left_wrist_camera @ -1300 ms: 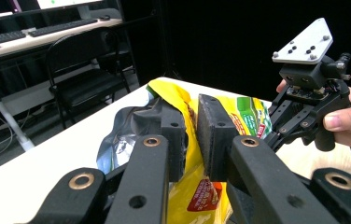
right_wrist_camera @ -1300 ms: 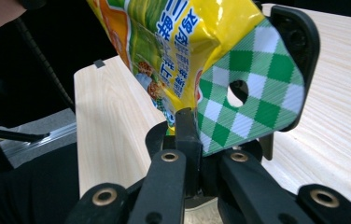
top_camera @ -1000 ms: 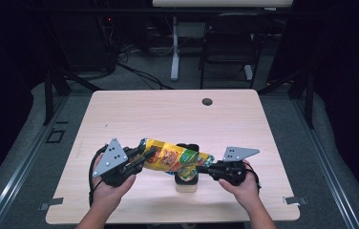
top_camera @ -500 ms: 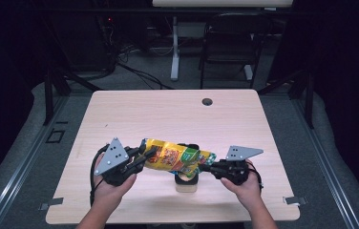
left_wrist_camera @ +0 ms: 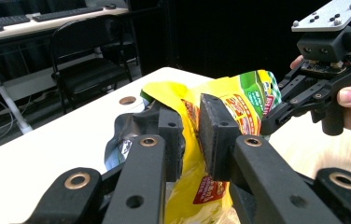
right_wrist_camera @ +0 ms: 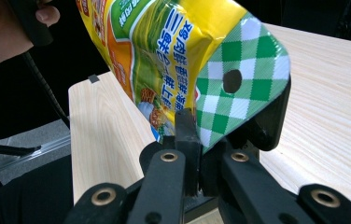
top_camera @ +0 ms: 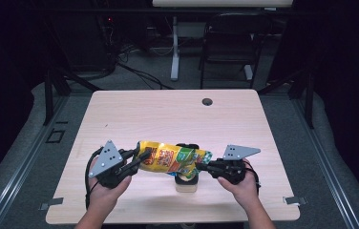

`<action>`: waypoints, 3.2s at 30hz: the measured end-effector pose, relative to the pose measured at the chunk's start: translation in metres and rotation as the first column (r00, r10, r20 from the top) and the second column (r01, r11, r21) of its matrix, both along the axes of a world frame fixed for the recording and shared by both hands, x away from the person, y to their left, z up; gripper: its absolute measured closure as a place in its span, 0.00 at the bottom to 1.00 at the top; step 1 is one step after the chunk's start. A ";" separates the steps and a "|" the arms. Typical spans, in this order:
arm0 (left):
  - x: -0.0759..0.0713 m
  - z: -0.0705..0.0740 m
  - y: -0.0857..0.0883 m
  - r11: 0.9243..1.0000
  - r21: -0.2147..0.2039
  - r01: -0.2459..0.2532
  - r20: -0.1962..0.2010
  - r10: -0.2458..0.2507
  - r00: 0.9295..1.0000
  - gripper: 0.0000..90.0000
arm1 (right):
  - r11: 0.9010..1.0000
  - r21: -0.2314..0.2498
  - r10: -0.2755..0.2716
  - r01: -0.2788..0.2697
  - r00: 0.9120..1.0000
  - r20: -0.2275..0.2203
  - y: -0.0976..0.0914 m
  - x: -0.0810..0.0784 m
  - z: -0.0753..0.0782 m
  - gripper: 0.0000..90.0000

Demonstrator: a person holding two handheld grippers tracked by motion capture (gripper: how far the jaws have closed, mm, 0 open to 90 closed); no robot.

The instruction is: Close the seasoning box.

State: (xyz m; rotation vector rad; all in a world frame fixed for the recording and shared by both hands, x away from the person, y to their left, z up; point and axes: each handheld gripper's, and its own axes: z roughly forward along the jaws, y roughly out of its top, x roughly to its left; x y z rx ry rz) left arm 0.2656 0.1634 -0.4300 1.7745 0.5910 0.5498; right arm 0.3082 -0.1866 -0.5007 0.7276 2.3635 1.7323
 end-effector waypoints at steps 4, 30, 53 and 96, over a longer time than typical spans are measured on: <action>-0.001 -0.002 0.001 1.000 0.005 -0.001 -0.006 0.001 1.000 0.88 | 1.000 0.007 -0.002 0.002 1.000 0.000 0.000 0.000 0.000 0.99; -0.001 -0.014 0.010 1.000 0.005 -0.007 -0.028 0.007 1.000 0.86 | 0.999 0.044 0.026 -0.024 0.999 -0.041 0.005 0.004 -0.011 0.91; -0.002 -0.021 0.025 1.000 -0.013 -0.019 -0.038 0.019 0.999 0.85 | 0.999 0.037 0.013 -0.012 0.999 -0.029 0.014 0.003 -0.013 1.00; 0.000 -0.072 0.071 0.998 -0.055 -0.023 -0.114 0.017 0.993 0.68 | 0.999 0.049 0.018 -0.018 1.000 -0.009 0.046 0.002 0.020 1.00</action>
